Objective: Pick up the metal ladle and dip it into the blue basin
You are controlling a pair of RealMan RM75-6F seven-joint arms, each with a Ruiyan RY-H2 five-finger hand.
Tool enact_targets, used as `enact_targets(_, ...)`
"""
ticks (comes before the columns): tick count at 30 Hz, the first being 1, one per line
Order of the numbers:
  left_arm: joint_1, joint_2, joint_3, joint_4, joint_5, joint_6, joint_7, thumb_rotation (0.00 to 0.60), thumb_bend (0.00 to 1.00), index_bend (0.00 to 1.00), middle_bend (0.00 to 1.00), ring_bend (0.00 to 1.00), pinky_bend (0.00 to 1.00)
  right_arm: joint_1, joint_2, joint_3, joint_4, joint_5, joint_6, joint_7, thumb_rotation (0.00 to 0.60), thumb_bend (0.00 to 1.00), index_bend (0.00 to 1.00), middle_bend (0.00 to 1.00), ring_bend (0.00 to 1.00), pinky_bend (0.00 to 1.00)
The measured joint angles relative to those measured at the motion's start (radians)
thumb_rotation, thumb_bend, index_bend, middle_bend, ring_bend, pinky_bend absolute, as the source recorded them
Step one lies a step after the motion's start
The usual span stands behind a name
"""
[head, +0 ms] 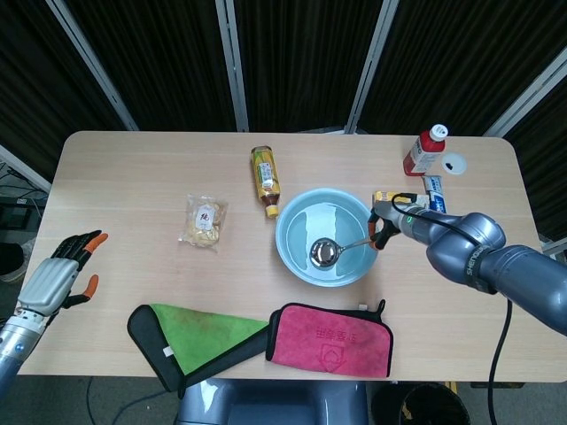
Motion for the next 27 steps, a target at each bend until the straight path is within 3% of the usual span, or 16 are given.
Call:
enact_targets(14,-0.003,-0.007,-0.01,-0.002,-0.033,-0.022,0.034,0.6,0.59,0.0,0.0,0.0,0.0,-0.104,-0.14,0.113,0.2,0.058,-0.09,-0.157,0.6,0.46,0.64,0.02,0.0,0.0)
enact_targets(27,0.001,0.01,-0.009,0.012,-0.015,-0.014,-0.031,0.6,0.59,0.0,0.0,0.0,0.0,-0.109,-0.164,0.1,0.176,0.045,-0.082,-0.146,0.6,0.46,0.64,0.02,0.0,0.0)
